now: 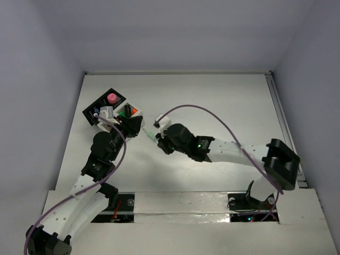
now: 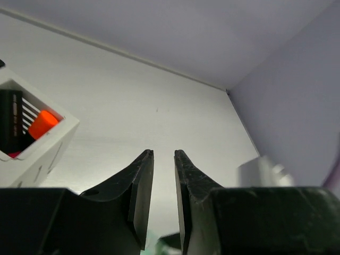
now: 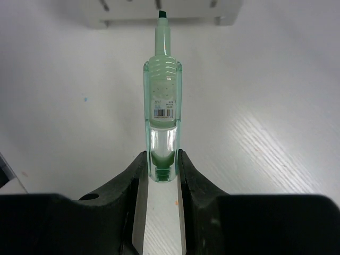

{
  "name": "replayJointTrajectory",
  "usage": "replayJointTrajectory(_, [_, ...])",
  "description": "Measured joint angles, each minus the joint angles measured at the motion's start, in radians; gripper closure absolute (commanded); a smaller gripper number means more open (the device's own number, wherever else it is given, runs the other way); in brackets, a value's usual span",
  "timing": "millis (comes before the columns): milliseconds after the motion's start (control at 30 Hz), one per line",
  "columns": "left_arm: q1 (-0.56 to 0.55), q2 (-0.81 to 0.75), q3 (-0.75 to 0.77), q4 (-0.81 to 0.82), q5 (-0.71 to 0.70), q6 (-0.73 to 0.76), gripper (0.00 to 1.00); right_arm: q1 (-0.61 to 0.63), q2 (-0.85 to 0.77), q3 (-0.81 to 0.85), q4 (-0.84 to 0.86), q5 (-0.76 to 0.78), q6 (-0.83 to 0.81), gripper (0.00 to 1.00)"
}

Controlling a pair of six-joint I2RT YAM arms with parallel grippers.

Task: Sort the stationery into containers
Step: Pick up the pen from the center of the board, then place the pen at the center of the board.

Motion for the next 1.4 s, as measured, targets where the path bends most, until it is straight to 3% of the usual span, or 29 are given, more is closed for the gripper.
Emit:
replayJointTrajectory(133, [-0.002, 0.022, -0.052, 0.025, 0.064, -0.02, 0.87, -0.055, -0.149, -0.081, 0.001, -0.002, 0.043, 0.92])
replayJointTrajectory(200, [-0.005, 0.031, -0.085, 0.043, 0.087, -0.036, 1.0, -0.062, -0.185, -0.117, -0.002, -0.002, 0.06, 0.93])
replayJointTrajectory(433, [-0.033, 0.085, -0.137, 0.074, 0.119, -0.069, 1.0, -0.081, -0.22, -0.175, -0.037, -0.005, 0.092, 0.94])
replayJointTrajectory(633, [-0.05, 0.205, -0.137, 0.133, 0.136, -0.087, 0.85, -0.091, -0.268, -0.181, -0.04, -0.011, 0.098, 0.95])
replayJointTrajectory(700, [-0.058, 0.231, -0.137, 0.157, 0.143, -0.093, 0.7, -0.092, -0.272, -0.181, -0.037, -0.015, 0.098, 0.95])
replayJointTrajectory(800, [-0.068, 0.262, -0.137, 0.208, 0.157, -0.106, 0.59, -0.092, -0.272, -0.181, -0.037, -0.023, 0.101, 0.95])
replayJointTrajectory(1400, [-0.119, 0.398, -0.137, 0.33, 0.166, -0.132, 0.64, -0.092, -0.272, -0.189, -0.02, -0.039, 0.112, 0.95])
